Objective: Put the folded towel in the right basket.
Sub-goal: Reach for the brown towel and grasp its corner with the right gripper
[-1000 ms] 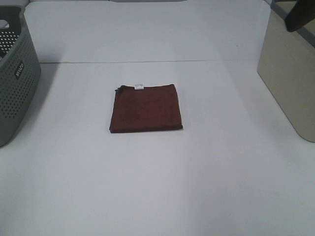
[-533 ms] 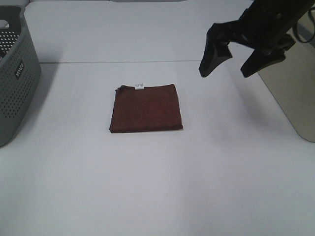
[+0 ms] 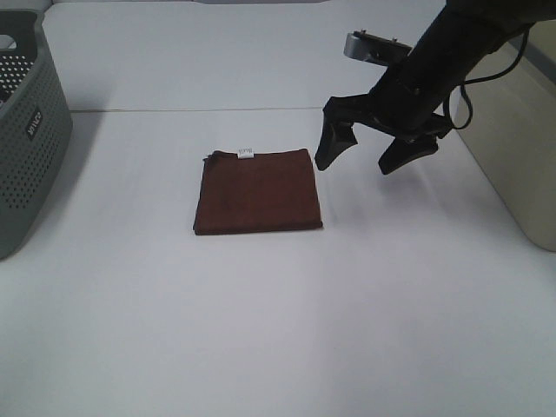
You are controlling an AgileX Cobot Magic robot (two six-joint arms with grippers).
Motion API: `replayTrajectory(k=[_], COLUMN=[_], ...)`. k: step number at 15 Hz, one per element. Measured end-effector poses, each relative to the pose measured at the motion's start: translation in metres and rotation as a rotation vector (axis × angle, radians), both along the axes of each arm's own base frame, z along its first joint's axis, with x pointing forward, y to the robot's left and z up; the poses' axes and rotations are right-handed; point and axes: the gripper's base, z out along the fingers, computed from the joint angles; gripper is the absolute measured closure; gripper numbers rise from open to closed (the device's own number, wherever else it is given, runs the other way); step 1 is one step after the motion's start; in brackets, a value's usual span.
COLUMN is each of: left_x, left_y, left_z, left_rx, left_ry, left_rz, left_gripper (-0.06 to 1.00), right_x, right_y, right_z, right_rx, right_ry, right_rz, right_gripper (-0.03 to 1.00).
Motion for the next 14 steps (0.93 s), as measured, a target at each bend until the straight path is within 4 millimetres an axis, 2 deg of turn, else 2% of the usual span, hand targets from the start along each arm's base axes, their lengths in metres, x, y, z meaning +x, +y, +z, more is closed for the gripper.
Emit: replayTrajectory(k=[6,11,14], left_x=[0.0,0.0,0.0], left_y=[0.0,0.0,0.0], left_z=[0.0,0.0,0.0], left_rx=[0.0,0.0,0.0], left_ry=[0.0,0.0,0.0], left_rz=[0.0,0.0,0.0], left_gripper=[0.94,0.94,0.94], right_x=[0.038,0.053,0.052], right_y=[0.015,-0.007,-0.005], right_z=[-0.035,-0.057,-0.066], right_rx=[0.099,0.242,0.259], right_ry=[0.073,0.143,0.176], right_rz=[0.034,-0.039,-0.034], right_gripper=[0.02,0.02,0.02])
